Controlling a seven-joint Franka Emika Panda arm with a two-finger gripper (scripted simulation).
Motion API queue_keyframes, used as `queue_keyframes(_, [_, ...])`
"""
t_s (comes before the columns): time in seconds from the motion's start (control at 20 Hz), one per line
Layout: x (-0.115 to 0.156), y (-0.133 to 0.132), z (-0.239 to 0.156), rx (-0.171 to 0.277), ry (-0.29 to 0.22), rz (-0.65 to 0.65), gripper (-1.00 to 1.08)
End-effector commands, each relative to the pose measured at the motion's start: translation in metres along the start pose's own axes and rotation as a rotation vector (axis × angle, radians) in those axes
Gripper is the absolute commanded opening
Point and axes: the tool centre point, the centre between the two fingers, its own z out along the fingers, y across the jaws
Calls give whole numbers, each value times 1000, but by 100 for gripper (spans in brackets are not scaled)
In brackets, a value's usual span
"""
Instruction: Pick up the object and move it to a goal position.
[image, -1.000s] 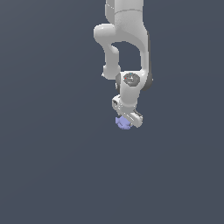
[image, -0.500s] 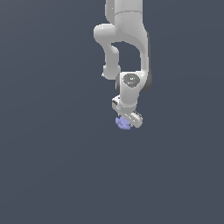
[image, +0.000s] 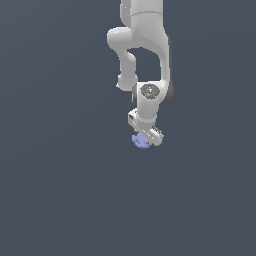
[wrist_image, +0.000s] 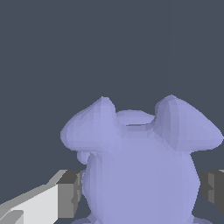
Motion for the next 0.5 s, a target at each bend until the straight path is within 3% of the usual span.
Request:
queue_keyframes(0.0, [3,2,-2,-1,0,1,-100])
queue_keyframes(0.45, [33,20,-43,-2,-1,0,-100])
